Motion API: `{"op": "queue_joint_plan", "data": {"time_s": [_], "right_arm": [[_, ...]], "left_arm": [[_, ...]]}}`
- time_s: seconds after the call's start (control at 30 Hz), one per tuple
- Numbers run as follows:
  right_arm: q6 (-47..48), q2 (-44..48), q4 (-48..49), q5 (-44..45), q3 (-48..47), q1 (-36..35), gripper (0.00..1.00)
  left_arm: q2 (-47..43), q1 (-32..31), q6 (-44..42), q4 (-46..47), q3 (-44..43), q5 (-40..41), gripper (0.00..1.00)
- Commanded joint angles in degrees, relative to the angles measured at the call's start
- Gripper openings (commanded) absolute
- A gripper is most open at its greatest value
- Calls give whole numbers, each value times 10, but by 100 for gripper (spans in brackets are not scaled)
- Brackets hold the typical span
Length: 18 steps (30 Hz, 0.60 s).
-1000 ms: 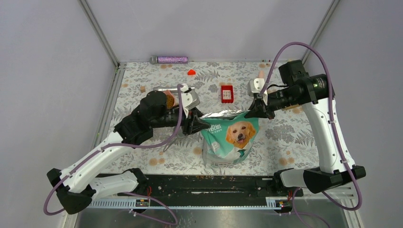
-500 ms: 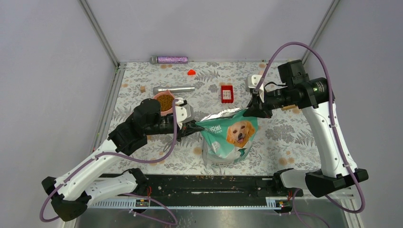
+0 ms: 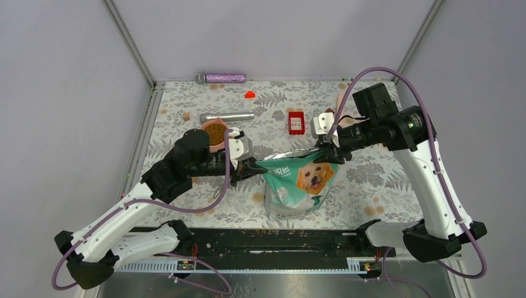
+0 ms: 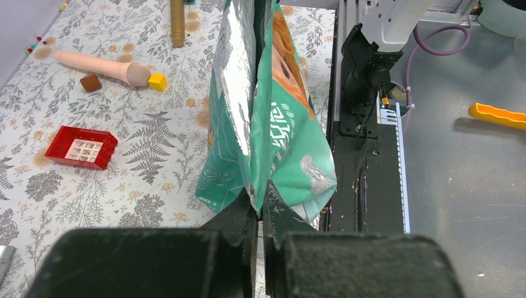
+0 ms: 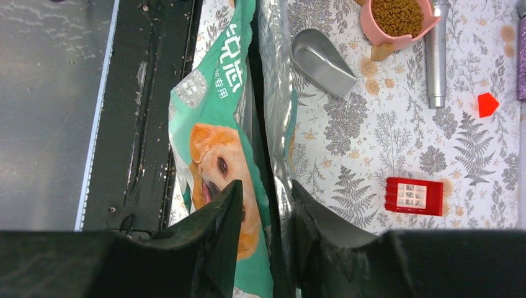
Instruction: Serve the pet food
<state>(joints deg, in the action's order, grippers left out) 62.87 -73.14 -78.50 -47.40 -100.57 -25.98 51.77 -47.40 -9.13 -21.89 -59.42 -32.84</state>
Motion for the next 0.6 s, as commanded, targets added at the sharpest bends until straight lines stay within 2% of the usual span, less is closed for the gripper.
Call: {"op": "queue_joint_plan", "data": {"time_s": [0.0,0.1,0.13,0.33,0.47,0.57], "right_arm": [[24,-9,-27,8,-29,-19,36],[7,-12,-14,11,-38,-21,6],[-17,-11,3,16,-41,-21,0],[-34,-23,-30,15,-92,-21,0],[-53,-13,1,28,-62,-36,28],[-53,-13,10,32,-47,-61,35]], "left_arm": [[-25,-1,12,64,-11,-19,0],[-28,-1,13,62,-11,-13,0],[-29,-1,14,62,-9,-10,0],[-47,-1,17,64,4,-2,0],[-47,-1,25,66,-1,-6,0],[-43,-1,30,70,-5,-11,0]]}}
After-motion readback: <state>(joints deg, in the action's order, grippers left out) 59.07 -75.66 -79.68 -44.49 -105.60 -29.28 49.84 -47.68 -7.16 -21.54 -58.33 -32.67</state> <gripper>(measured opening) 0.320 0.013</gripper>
